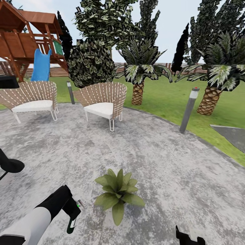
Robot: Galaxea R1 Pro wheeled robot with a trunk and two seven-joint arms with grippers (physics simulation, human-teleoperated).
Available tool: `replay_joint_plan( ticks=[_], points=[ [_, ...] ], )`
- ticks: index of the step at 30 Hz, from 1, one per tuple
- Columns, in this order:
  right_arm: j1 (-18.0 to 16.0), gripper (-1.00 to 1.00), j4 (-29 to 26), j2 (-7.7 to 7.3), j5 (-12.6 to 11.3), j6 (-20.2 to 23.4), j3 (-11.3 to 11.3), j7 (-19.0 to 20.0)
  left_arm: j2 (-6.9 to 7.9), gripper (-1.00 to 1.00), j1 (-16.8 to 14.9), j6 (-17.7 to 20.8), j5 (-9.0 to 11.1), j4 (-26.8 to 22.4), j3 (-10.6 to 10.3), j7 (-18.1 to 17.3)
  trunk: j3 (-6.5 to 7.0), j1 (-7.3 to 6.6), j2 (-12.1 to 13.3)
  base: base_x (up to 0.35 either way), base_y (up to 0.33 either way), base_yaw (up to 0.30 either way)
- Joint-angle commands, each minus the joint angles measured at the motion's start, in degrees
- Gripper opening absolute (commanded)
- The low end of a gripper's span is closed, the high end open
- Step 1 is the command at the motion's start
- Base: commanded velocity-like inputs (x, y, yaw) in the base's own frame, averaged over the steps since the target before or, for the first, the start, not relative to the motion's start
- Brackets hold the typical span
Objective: Pick up the pesticide atomizer in the garden and spray insectifuge to fully cover both potted plants in the garden.
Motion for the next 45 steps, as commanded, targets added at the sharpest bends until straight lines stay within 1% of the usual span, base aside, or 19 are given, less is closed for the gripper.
replay_joint_plan(
  ticks=[1, 7, 9, 10, 12, 13, 15, 16, 17, 18, 20, 22, 23, 24, 26, 29, 35, 42, 45],
  points=[
    [-0.04, 1.0, 0.0, -0.01, -0.18, -0.11, 0.5, -0.38, 0.03, -1.0, 0.02, 0.09, -0.33, -0.15, -0.14, -0.41, -0.05, -0.03, -0.02, -0.051, 0.311, -0.172],
    [-0.04, 1.0, 0.0, -0.01, -0.18, -0.18, 0.5, -0.41, 0.03, -1.0, 0.02, 0.07, -0.33, -0.15, -0.14, -0.45, -0.05, -0.03, -0.02, 0.054, 0.313, -0.035],
    [-0.04, 1.0, 0.0, -0.01, -0.18, -0.18, 0.5, -0.38, -0.13, -1.0, -0.03, -0.01, -0.33, -0.37, -0.37, -0.43, -0.04, -0.03, -0.02, 0.026, 0.024, -0.247],
    [-0.04, 1.0, 0.0, -0.01, -0.18, -0.18, 0.5, -0.4, -0.46, -1.0, -0.25, -0.01, -0.36, -0.89, -0.52, -0.58, -0.04, -0.03, -0.02, 0.01, 0.009, -0.187],
    [-0.04, 1.0, 0.0, -0.01, -0.18, -0.18, 0.5, -0.38, -1.46, -1.0, -1.05, 0.49, -0.77, -3.57, -0.8, -1.18, -0.04, -0.03, -0.02, 0.002, 0.001, -0.028],
    [-0.04, 1.0, 0.0, -0.01, -0.18, -0.18, 0.5, -0.38, -1.67, -1.0, -1.51, 0.58, -0.84, -4.0, -0.83, -1.4, -0.04, -0.03, -0.02, 0.001, 0.001, -0.01],
    [-0.04, 1.0, 0.0, -0.01, -0.18, -0.18, 0.5, -0.4, -2.01, -1.0, -3.67, 0.74, -1.09, -4.7, -0.92, -3.65, -0.04, -0.03, -0.02, 0.0, 0.0, -0.004],
    [-0.04, 1.0, 0.0, -0.01, -0.18, -0.18, 0.5, -0.4, -2.15, -1.0, -5.17, 0.8, -1.62, -4.86, -0.98, -6.13, -0.04, -0.03, -0.02, 0.0, 0.0, -0.001],
    [-0.04, 1.0, 0.0, -0.02, -0.18, -0.18, 0.5, -0.41, -2.2, -1.0, -6.1, 0.83, -2.59, -4.92, -1.0, -7.86, -0.04, -0.03, -0.02, 0.0, 0.0, 0.0],
    [-0.04, 1.0, 0.0, -0.06, -0.18, -0.18, 0.5, -0.42, -2.22, -1.0, -6.72, 0.85, -4.13, -4.93, -1.18, -9.22, -0.04, -0.03, -0.02, 0.0, 0.0, 0.0],
    [-0.04, 1.0, 0.0, -0.07, -0.18, -0.18, 0.5, -0.4, -2.16, -1.0, -7.08, 0.86, -7.02, -4.67, -1.53, -10.63, -0.04, -0.03, -0.02, 0.0, 0.0, 0.0],
    [-0.04, 1.0, 0.0, -0.07, -0.18, -0.18, 0.5, -0.4, -1.87, -1.0, -6.79, 0.61, -9.67, -4.23, -1.95, -11.88, -0.04, -0.03, -0.02, 0.0, 0.0, 0.0],
    [-0.04, 1.0, 0.0, -0.06, -0.16, -0.18, 0.5, -0.39, -1.7, -1.0, -6.7, 0.46, -10.09, -4.19, -1.99, -12.02, -0.04, -0.03, -0.02, 0.0, 0.0, 0.0],
    [-0.04, 1.0, 0.0, -0.09, -0.16, -0.18, 0.5, -0.38, -1.16, -1.0, -5.79, 0.05, -10.65, -3.8, -2.06, -12.31, -0.04, -0.03, -0.02, 0.0, 0.0, 0.0],
    [-0.04, 1.0, 0.0, -0.09, -0.16, -0.18, 0.55, -0.38, -1.12, -1.0, -3.07, -0.13, -10.78, -3.77, -2.07, -12.41, -0.04, -0.03, -0.02, 0.0, 0.0, 0.0],
    [-0.04, 1.0, 0.0, -0.06, -0.15, -0.18, 0.58, -0.38, -1.2, -1.0, -1.7, -0.18, -10.74, -3.84, -1.97, -12.37, -0.04, -0.03, -0.02, 0.0, 0.0, -0.006],
    [-0.04, 1.0, 0.0, -0.03, -0.1, -0.18, 0.59, -0.38, -1.28, -1.0, -1.56, -0.11, -10.96, -4.55, -1.8, -12.3, -0.04, -0.03, -0.02, 0.049, 0.198, -0.238],
    [-0.04, 1.0, 0.0, -0.02, -0.11, -0.18, 0.59, -0.38, -1.38, -1.0, -1.84, 0.16, -10.96, -4.63, -1.79, -12.36, -0.04, -0.03, -0.02, 0.208, 0.271, -0.285],
    [-0.04, 1.0, 0.0, -0.01, -0.12, -0.18, 0.59, -0.38, -1.83, -1.0, -1.97, 0.16, -10.9, -4.71, -1.8, -12.35, -0.04, -0.03, -0.02, 0.132, 0.142, -0.07]
  ],
)
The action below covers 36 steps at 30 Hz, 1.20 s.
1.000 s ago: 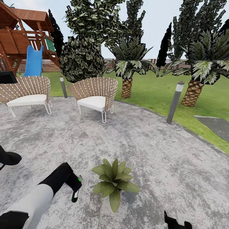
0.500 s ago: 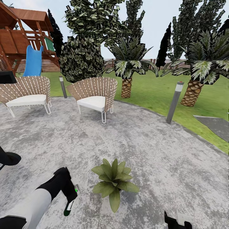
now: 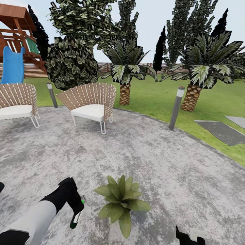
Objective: Pick up the pesticide atomizer in the garden and spray insectifuge to fully cover both potted plants in the garden.
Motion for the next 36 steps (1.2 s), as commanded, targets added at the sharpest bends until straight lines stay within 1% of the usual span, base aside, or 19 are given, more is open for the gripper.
replay_joint_plan(
  ticks=[1, 5, 9, 10, 13, 15, 16, 18, 21, 22, 24, 25, 26, 27, 29, 30, 32, 34, 36],
  points=[
    [-0.02, 1.0, -0.02, -0.01, -0.17, -0.08, 0.5, -0.37, -0.12, -1.0, -0.25, 0.44, 0.02, -0.18, -0.24, -0.36, -0.06, 0.0, -0.02, 0.028, 0.03, -0.014],
    [-0.02, 1.0, -0.02, -0.01, -0.19, -0.08, 0.5, -0.37, -0.87, -1.0, -2.56, 0.91, -0.03, -0.38, -0.21, -1.82, -0.06, 0.0, -0.02, 0.007, 0.008, -0.004],
    [-0.02, 1.0, -0.02, -0.01, -0.18, -0.08, 0.5, -0.37, -0.9, -1.0, -4.07, 1.12, -0.51, -0.31, -0.28, -3.29, -0.06, 0.0, -0.02, 0.0, 0.0, 0.0],
    [-0.02, 1.0, -0.02, -0.01, -0.16, -0.08, 0.5, -0.37, -0.51, -1.0, -4.07, 1.2, -1.81, -0.25, -0.26, -3.37, -0.06, 0.0, -0.02, 0.0, 0.0, 0.0],
    [-0.02, 1.0, -0.02, -0.01, -0.18, -0.08, 0.5, -0.37, -0.09, -1.0, -3.49, 1.16, -4.03, 0.28, -0.39, -3.08, -0.06, 0.0, -0.02, 0.0, 0.0, 0.0],
    [-0.02, 1.0, -0.02, -0.01, -0.17, -0.08, 0.5, -0.37, 0.38, -1.0, -3.11, 1.1, -4.78, 0.62, -0.34, -3.04, -0.06, 0.0, -0.02, 0.0, 0.0, 0.0],
    [-0.02, 1.0, -0.02, -0.01, -0.16, -0.08, 0.5, -0.37, 1.11, -1.0, -1.99, 0.94, -4.97, 0.71, -0.29, -2.83, -0.06, 0.0, -0.02, 0.0, 0.0, 0.0],
    [-0.02, 1.0, -0.02, -0.01, -0.16, -0.08, 0.5, -0.37, 1.47, -1.0, -1.02, 0.66, -5.04, 0.74, -0.19, -2.2, -0.06, 0.0, -0.02, 0.0, 0.0, 0.0],
    [-0.02, 1.0, -0.02, -0.01, -0.16, -0.08, 0.5, -0.37, 0.88, -1.0, -0.72, 0.41, -4.4, -0.13, 0.37, -1.94, -0.06, 0.0, -0.02, 0.0, 0.0, 0.0],
    [-0.02, 1.0, -0.02, -0.01, -0.16, -0.08, 0.5, -0.37, 0.35, -1.0, -0.78, 0.42, -4.11, -0.77, 0.41, -2.19, -0.06, 0.0, -0.02, 0.0, 0.0, 0.0],
    [-0.02, 1.0, -0.02, -0.01, -0.16, -0.08, 0.5, -0.37, -1.79, -1.0, -0.71, 0.11, -3.77, -3.15, 0.11, -2.54, -0.06, 0.0, -0.02, 0.0, 0.0, 0.0],
    [-0.02, 1.0, -0.02, -0.01, -0.16, -0.08, 0.5, -0.37, -1.76, -1.0, -0.68, -0.72, -3.69, -3.24, -0.06, -2.61, -0.06, 0.0, -0.02, 0.0, 0.0, 0.0],
    [-0.02, 1.0, 0.06, -0.01, -0.16, -0.08, 0.5, -0.37, -0.37, -1.0, -0.59, -7.34, -3.68, -2.91, 0.42, -3.32, -0.06, 0.0, -0.02, 0.0, 0.0, 0.0],
    [-0.02, 1.0, 0.05, -0.01, -0.16, -0.08, 0.5, -0.37, 0.35, -1.0, -0.58, -7.53, -3.64, -2.91, 0.51, -3.14, -0.06, 0.0, -0.02, 0.0, 0.0, 0.0],
    [-0.02, 1.0, 0.0, -0.04, -0.16, -0.08, 0.5, -0.37, 1.46, -1.0, -0.58, -5.5, -3.88, -2.88, 0.6, -2.57, -0.06, 0.0, -0.02, 0.0, 0.0, 0.0],
    [-0.02, 1.0, -0.01, -0.06, -0.16, -0.11, 0.5, -0.37, 2.49, -1.0, -0.58, -3.78, -3.98, -2.85, 0.62, -1.41, -0.06, 0.0, -0.02, 0.0, 0.0, 0.0],
    [-0.02, 1.0, -0.02, -0.09, -0.16, -0.11, 0.5, -0.37, 3.51, -1.0, -0.58, -2.84, -3.61, -2.76, 0.66, -0.27, -0.06, 0.0, -0.02, 0.0, 0.0, 0.0],
    [-0.02, 1.0, -0.02, -0.09, -0.16, -0.09, 0.53, -0.37, 3.73, -1.0, -0.27, -2.54, -3.4, -2.13, 0.67, 0.15, -0.06, 0.0, -0.02, 0.0, 0.0, 0.0],
    [-0.02, 1.0, -0.02, -0.1, -0.16, -0.12, 0.52, -0.37, 3.0, -1.0, 0.9, -2.67, -3.45, 0.46, 0.79, 0.7, -0.06, 0.0, -0.02, 0.0, 0.0, 0.0]
  ],
)
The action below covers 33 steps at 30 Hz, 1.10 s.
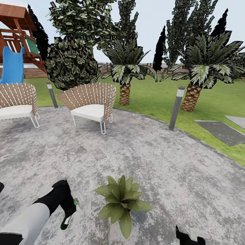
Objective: Pick up the pesticide atomizer in the garden and spray insectifuge to fully cover both potted plants in the garden.
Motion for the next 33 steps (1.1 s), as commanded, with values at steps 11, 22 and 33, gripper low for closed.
replay_joint_plan(
  ticks=[11, 22, 33],
  points=[
    [-0.02, 1.0, -0.03, -0.01, -0.2, -0.07, 0.52, -0.37, -0.41, -1.0, 0.34, 0.23, 0.0, 0.81, 5.58, 4.31, -0.05, -0.01, -0.02, 0.084, 0.07, -0.028],
    [-0.02, 1.0, 0.1, -0.09, -0.12, -0.07, 0.56, -0.2, -2.96, -1.0, 0.25, 1.0, 0.69, 3.59, 5.57, 16.24, -0.05, -0.01, -0.02, 0.0, 0.0, -0.12],
    [-0.02, 1.0, 0.15, -0.1, -0.11, -0.13, 0.57, -0.19, -3.5, -1.0, 0.33, 6.37, 0.81, 4.33, 5.46, 15.93, -0.05, -0.01, -0.02, 0.0, 0.0, 0.0]
  ],
)
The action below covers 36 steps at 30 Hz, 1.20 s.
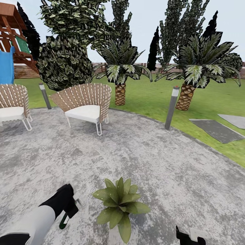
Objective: Pick up the pesticide atomizer in the garden and spray insectifuge to fully cover both potted plants in the garden.
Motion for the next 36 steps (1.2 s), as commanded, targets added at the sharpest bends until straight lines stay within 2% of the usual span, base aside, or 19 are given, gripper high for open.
replay_joint_plan(
  ticks=[1, 3, 5, 7, 9, 12, 15, 18, 24, 27, 29, 36],
  points=[
    [-0.02, 1.0, -0.03, -0.01, -0.21, -0.08, 0.5, -0.36, 0.14, -1.0, 0.04, 0.12, -0.21, -0.08, -0.15, -0.43, -0.05, -0.01, -0.02, 0.0, 0.0, 0.0],
    [-0.02, 1.0, -0.03, -0.01, -0.21, -0.07, 0.5, -0.36, 0.57, -1.0, 0.07, 0.18, -0.21, -0.69, 0.03, -0.34, -0.05, -0.01, -0.02, 0.0, 0.0, 0.0],
    [-0.02, 1.0, -0.03, -0.01, -0.21, -0.08, 0.5, -0.36, -0.16, -1.0, -0.39, 0.32, -0.16, -2.94, 1.61, -0.4, -0.05, -0.01, -0.02, 0.0, 0.0, 0.0],
    [-0.02, 1.0, -0.03, -0.01, -0.21, -0.08, 0.5, -0.39, -1.38, -1.0, -0.65, 0.53, -0.17, -6.07, 2.04, -0.53, -0.05, -0.01, -0.02, 0.0, 0.0, 0.0],
    [-0.02, 1.0, -0.03, -0.01, -0.21, -0.08, 0.5, -0.43, -1.96, -1.0, -0.92, 0.87, -0.14, -8.14, 2.13, -0.79, -0.05, -0.01, -0.02, 0.0, 0.0, 0.0],
    [-0.02, 1.0, 0.02, -0.01, -0.21, -0.08, 0.5, -0.45, -2.2, -1.0, -1.61, 1.08, -0.38, -8.91, 1.98, -4.44, -0.05, -0.01, -0.02, 0.0, 0.0, 0.0],
    [-0.02, 1.0, 0.06, -0.01, -0.21, -0.08, 0.5, -0.45, -2.11, -1.0, -1.65, 0.98, -1.0, -8.28, 1.32, -7.99, -0.05, -0.01, -0.02, 0.0, 0.0, 0.0],
    [-0.02, 1.0, 0.06, -0.01, -0.21, -0.08, 0.5, -0.45, -1.6, -1.0, -1.17, 1.08, -1.29, -7.94, -0.76, -9.35, -0.05, -0.01, -0.02, 0.0, 0.0, 0.0],
    [-0.02, 1.0, 0.06, -0.01, -0.21, -0.08, 0.5, -0.45, -1.41, -1.0, -0.92, 0.99, -2.02, -6.22, -2.01, -9.91, -0.05, -0.01, -0.02, 0.0, 0.0, 0.0],
    [-0.02, 1.0, 0.06, -0.01, -0.21, -0.08, 0.5, -0.45, -1.61, -1.0, -0.89, 1.08, -3.87, -6.02, -5.01, -9.92, -0.05, -0.01, -0.02, 0.0, 0.0, 0.0],
    [-0.02, 1.0, -0.01, -0.01, -0.21, -0.08, 0.5, -0.45, -1.68, -1.0, -0.93, 1.12, -4.03, -6.1, -5.21, -9.92, -0.05, -0.01, -0.02, 0.0, 0.0, 0.0],
    [-0.02, 1.0, -0.03, -0.01, -0.21, -0.08, 0.46, -0.54, -1.66, -1.0, -1.59, 1.27, -3.78, -6.77, -4.84, -9.9, -1.58, 1.53, -2.83, 0.0, 0.0, 0.0]
  ],
)
